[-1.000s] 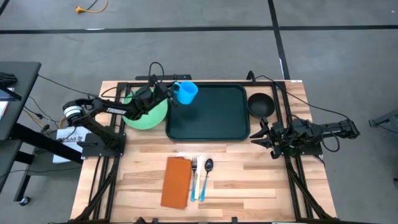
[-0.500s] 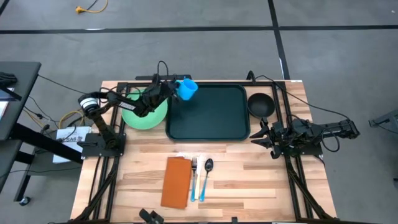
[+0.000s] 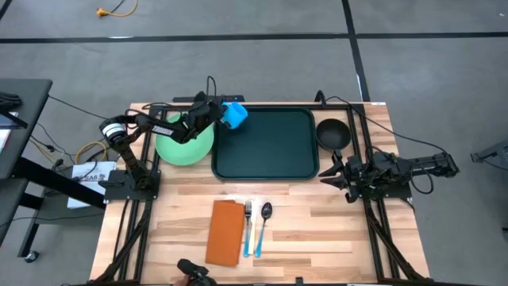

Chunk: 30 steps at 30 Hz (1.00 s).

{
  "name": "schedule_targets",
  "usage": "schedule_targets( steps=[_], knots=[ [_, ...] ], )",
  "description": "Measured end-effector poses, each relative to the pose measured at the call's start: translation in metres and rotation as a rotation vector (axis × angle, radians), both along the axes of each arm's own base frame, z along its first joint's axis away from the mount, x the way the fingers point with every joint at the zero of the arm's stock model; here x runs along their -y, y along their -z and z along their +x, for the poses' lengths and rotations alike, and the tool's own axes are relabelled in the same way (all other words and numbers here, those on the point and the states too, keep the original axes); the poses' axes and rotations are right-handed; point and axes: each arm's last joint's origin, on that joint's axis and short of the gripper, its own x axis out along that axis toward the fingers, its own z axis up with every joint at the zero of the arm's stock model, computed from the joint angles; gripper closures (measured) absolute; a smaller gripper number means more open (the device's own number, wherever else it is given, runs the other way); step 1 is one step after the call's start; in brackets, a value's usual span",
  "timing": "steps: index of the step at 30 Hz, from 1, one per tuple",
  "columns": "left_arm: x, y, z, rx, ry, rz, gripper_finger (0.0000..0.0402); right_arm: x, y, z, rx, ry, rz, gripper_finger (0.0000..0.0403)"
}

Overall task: Set up tray
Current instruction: Put the blue mug on the black serving tray

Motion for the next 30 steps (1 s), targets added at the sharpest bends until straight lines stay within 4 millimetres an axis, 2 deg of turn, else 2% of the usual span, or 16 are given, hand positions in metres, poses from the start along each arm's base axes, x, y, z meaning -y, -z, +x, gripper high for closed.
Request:
schedule_targets(
  steps=[8, 15, 23, 30],
  knots=[
    [-0.006, 0.000, -0.003, 0.017, 0.100, -0.003, 0.0372, 0.000, 0.000, 0.000, -0.001, 0.000, 0.000, 0.0321],
    [-0.016, 0.014, 0.004, -0.038, 0.128, 0.001, 0.0372, 0.000, 0.000, 0.000, 0.000, 0.000, 0.000, 0.0321],
    [-0.029, 0.015, 0.020, -0.061, 0.121, 0.025, 0.0372, 0.000, 0.000, 0.000, -0.004, -0.001, 0.000, 0.0321],
    [-0.032, 0.017, 0.018, -0.123, 0.097, 0.020, 0.0372, 0.000, 0.000, 0.000, -0.005, -0.003, 0.000, 0.0321]
  ],
)
